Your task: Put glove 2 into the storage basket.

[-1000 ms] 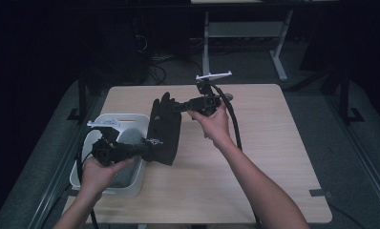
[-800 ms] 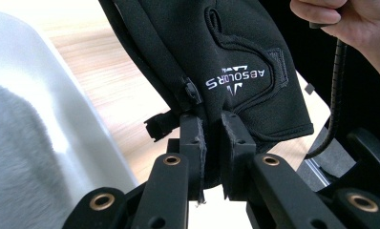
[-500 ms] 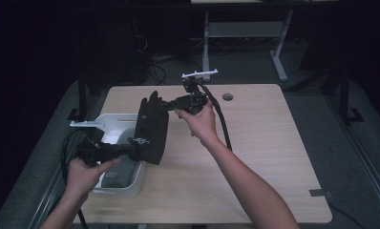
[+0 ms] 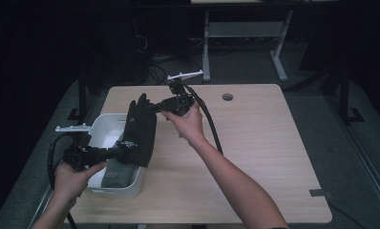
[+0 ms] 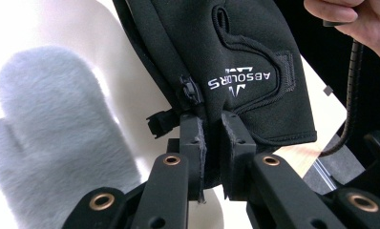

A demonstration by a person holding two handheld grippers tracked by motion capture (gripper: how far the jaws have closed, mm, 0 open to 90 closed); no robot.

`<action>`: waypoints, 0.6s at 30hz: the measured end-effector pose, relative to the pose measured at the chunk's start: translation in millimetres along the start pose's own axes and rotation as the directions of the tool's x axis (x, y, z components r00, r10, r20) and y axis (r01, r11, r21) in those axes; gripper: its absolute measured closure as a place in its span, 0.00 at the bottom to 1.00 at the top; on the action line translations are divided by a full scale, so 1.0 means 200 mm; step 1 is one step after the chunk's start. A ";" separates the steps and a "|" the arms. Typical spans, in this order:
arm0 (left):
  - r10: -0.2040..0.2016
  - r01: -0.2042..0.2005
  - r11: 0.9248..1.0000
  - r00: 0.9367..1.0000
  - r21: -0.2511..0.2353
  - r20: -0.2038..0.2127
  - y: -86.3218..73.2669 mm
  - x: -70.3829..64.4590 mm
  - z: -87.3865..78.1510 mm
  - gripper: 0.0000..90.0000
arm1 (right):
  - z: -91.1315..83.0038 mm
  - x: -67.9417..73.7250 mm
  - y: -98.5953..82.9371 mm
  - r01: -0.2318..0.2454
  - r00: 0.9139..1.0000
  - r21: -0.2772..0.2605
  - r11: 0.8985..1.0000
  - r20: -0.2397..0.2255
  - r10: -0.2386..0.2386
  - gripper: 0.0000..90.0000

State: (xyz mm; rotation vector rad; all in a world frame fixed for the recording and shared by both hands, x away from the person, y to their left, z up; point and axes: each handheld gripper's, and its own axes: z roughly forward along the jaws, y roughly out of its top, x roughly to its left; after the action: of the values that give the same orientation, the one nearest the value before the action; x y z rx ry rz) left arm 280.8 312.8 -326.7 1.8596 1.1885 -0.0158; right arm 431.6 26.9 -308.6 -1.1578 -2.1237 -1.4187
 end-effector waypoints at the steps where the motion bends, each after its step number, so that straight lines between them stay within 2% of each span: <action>1: -0.004 0.004 1.000 1.000 -0.003 -0.003 0.00 0.00 0.00 0.91 | 0.01 0.01 0.00 0.000 1.000 0.003 1.000 -0.001 0.000 0.84; 15: -0.030 0.029 1.000 0.999 -0.007 -0.029 -0.05 0.08 -0.08 0.91 | 0.15 0.01 0.01 -0.010 1.000 0.028 1.000 -0.020 0.010 0.84; 18: -0.036 0.035 0.999 0.999 -0.021 -0.035 -0.06 0.09 -0.10 0.91 | 0.17 0.02 0.01 -0.009 1.000 0.034 0.999 -0.020 0.009 0.84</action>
State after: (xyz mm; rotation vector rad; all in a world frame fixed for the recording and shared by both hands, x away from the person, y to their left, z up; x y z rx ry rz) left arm 274.1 340.8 -331.3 1.8279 1.2415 0.0101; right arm 436.7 59.7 -320.1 -1.1346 -2.1180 -1.3799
